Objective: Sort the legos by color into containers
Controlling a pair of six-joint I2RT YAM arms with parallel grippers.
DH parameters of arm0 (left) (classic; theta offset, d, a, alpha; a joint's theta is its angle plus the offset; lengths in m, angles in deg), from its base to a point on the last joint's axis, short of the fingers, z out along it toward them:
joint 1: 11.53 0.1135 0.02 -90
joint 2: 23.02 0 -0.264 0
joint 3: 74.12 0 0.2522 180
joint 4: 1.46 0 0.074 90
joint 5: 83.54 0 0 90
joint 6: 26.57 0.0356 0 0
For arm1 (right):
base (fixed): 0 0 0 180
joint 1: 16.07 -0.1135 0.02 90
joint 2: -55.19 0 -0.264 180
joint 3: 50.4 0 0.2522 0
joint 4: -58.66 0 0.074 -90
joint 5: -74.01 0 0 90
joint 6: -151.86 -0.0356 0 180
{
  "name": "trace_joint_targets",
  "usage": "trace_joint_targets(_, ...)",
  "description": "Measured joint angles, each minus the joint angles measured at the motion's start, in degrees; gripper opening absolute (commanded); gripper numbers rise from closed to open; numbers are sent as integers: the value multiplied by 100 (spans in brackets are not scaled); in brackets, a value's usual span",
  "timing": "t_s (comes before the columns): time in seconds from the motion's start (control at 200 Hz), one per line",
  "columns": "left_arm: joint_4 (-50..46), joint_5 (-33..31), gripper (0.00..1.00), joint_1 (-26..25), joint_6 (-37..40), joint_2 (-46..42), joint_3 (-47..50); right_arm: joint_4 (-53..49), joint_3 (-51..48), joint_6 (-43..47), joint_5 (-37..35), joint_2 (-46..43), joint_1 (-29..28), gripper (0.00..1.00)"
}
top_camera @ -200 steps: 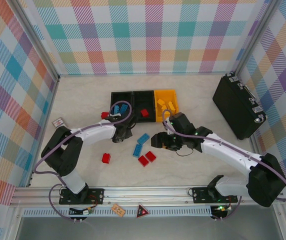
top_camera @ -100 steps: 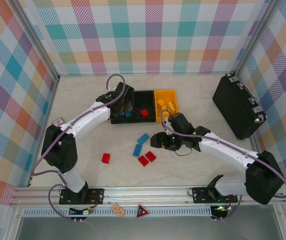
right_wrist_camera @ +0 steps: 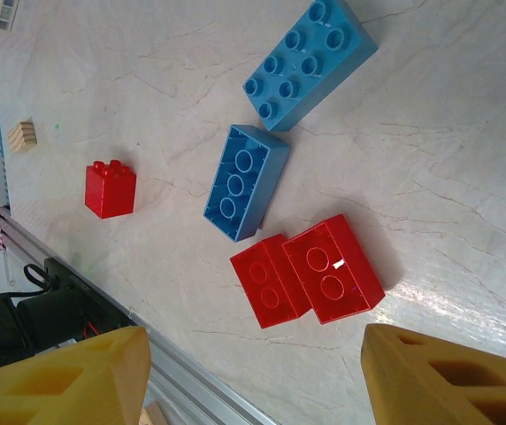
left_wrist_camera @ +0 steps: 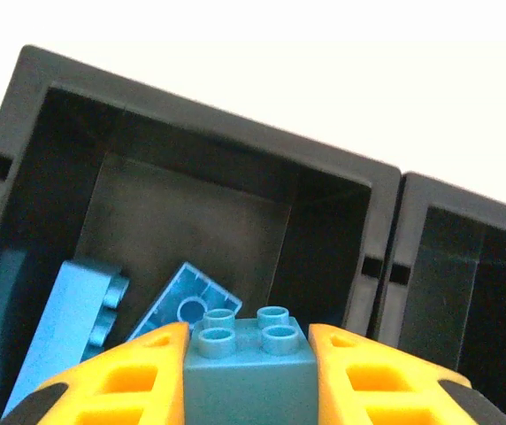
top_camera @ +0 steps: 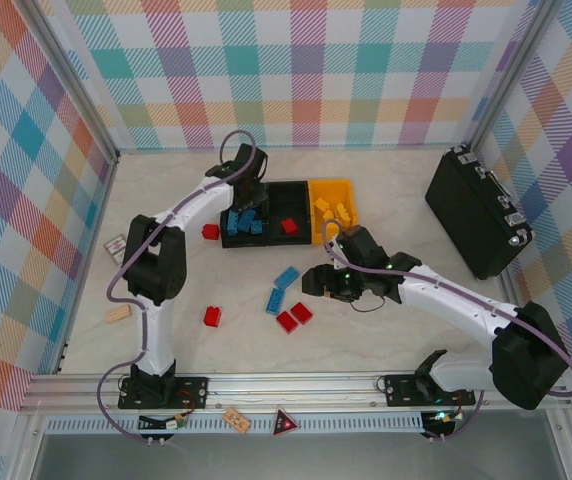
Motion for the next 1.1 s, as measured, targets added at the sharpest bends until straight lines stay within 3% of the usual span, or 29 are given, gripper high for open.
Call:
trace_joint_targets(0.385, -103, 81, 30, 223, 66, 881, -981, -68, 37, -61, -48, 133, 0, 64)
trace_joint_targets(0.525, -177, 59, 36, 227, 125, 1126, -1292, -109, 92, -61, -50, 157, 0, 64)
trace_joint_targets(0.635, -181, 52, 46, 243, 120, 1143, -1300, -111, 131, -61, -50, 164, 0, 64)
trace_joint_targets(0.765, -208, 42, 50, 249, 127, 1143, -1300, -111, 146, -61, -48, 179, 0, 64)
trace_joint_targets(1.1, -140, 118, 50, 240, 125, 721, -702, -109, 146, -63, -48, 179, 0, 64)
